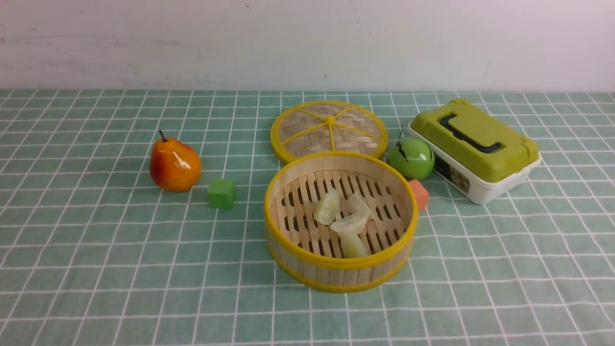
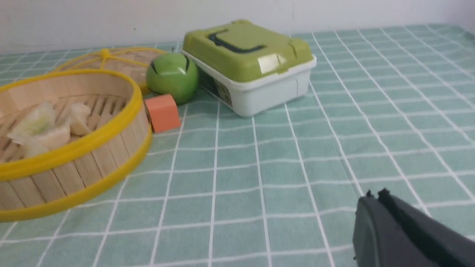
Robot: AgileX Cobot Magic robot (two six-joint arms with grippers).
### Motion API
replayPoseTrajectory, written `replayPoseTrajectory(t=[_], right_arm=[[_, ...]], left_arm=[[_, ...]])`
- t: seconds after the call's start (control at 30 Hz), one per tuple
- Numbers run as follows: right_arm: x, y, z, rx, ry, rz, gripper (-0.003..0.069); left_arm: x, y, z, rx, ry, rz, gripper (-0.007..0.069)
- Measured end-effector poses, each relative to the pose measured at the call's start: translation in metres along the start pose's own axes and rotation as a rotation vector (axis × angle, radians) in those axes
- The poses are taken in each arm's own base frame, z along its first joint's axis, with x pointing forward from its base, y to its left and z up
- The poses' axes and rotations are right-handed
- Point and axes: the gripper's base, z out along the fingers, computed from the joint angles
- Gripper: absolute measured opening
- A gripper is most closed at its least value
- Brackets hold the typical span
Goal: Put the dumplings into the steamer on the table with the blue tablecloth.
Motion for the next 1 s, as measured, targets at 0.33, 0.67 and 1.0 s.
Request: replayPoseTrajectory(t=[0.33,0.67,1.0], right_arm=[[0.0105,-0.0021,-0.0012,0.024,0.118,0.006,-0.001],[0.0106,-0.0021,-0.0012,0.024,0.119,0.01,-0.0001],[0.0106,-0.0021,-0.0012,0.024,0.119,0.01,0.001]], left_arm=[[0.0,-0.0001,0.0,0.001,0.0,-0.001,0.0072],[0.0,-0.0001,0.0,0.001,0.0,-0.001,0.0078],[0.0,-0.0001,0.0,0.001,0.0,-0.001,0.009]])
